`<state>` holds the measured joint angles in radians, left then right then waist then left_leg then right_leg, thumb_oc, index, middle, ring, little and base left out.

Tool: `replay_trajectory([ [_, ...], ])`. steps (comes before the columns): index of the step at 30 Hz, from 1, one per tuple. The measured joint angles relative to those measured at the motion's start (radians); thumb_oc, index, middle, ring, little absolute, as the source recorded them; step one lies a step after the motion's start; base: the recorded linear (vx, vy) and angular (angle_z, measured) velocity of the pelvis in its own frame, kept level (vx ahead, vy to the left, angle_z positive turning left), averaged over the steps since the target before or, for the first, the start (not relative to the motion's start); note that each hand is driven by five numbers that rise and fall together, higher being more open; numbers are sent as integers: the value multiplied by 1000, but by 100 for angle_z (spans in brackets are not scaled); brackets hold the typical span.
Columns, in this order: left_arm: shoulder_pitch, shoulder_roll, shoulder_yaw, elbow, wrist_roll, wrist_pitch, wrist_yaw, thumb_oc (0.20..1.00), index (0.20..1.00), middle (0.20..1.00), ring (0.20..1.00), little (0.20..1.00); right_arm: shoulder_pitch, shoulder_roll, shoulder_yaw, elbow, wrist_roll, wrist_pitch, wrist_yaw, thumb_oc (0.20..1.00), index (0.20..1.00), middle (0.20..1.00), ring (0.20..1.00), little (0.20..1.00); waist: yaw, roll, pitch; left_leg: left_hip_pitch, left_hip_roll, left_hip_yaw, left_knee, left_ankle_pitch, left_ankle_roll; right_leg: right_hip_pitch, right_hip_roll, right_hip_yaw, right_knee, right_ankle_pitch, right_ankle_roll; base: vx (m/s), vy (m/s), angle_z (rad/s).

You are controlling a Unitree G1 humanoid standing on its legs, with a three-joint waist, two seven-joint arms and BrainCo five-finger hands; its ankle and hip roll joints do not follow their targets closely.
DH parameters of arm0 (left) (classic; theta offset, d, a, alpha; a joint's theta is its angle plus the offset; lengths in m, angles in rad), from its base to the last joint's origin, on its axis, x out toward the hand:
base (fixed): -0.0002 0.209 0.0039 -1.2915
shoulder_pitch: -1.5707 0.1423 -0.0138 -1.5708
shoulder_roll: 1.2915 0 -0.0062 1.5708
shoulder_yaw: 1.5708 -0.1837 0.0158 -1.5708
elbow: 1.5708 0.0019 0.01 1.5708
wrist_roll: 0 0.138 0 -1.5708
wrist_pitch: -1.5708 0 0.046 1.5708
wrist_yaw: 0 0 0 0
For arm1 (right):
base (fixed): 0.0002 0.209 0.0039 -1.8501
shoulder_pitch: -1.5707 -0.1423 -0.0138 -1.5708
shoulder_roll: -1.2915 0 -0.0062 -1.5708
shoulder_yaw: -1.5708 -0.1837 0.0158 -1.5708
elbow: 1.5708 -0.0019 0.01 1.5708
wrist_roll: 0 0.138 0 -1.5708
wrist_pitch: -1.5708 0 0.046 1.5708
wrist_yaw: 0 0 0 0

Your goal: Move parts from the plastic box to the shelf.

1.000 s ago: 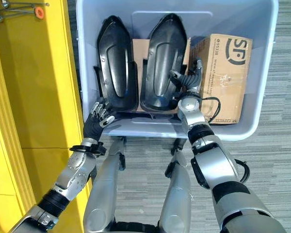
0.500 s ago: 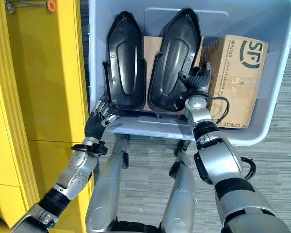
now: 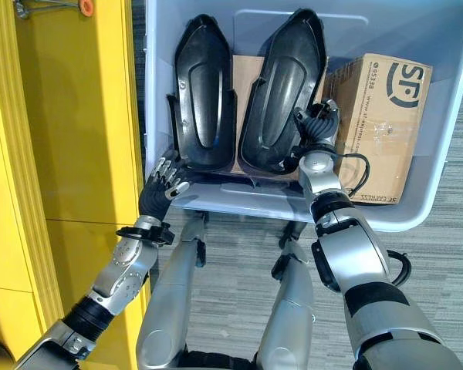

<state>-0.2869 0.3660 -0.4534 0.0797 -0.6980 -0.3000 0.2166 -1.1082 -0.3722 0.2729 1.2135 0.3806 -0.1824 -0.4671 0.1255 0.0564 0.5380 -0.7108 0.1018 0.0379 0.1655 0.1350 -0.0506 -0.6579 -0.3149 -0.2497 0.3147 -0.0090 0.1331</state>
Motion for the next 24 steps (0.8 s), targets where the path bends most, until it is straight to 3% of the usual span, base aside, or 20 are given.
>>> replay_trajectory([
  [15,-2,-1,-16,3,-27,5,-14,1000,1000,1000,1000,1000,41,11,-16,-8,39,16,2,200,200,200,200,200,0,10,-6,49,-2,2,11,1,10,52,-2,3,2,2,3,-18,2,0],
  [24,26,-2,-2,5,-29,8,-18,1000,1000,1000,1000,1000,252,22,-12,-243,86,16,3,200,200,200,200,200,-29,9,-6,167,2,8,-20,-1,11,185,6,-3,-65,22,12,-5,-8,-1],
])
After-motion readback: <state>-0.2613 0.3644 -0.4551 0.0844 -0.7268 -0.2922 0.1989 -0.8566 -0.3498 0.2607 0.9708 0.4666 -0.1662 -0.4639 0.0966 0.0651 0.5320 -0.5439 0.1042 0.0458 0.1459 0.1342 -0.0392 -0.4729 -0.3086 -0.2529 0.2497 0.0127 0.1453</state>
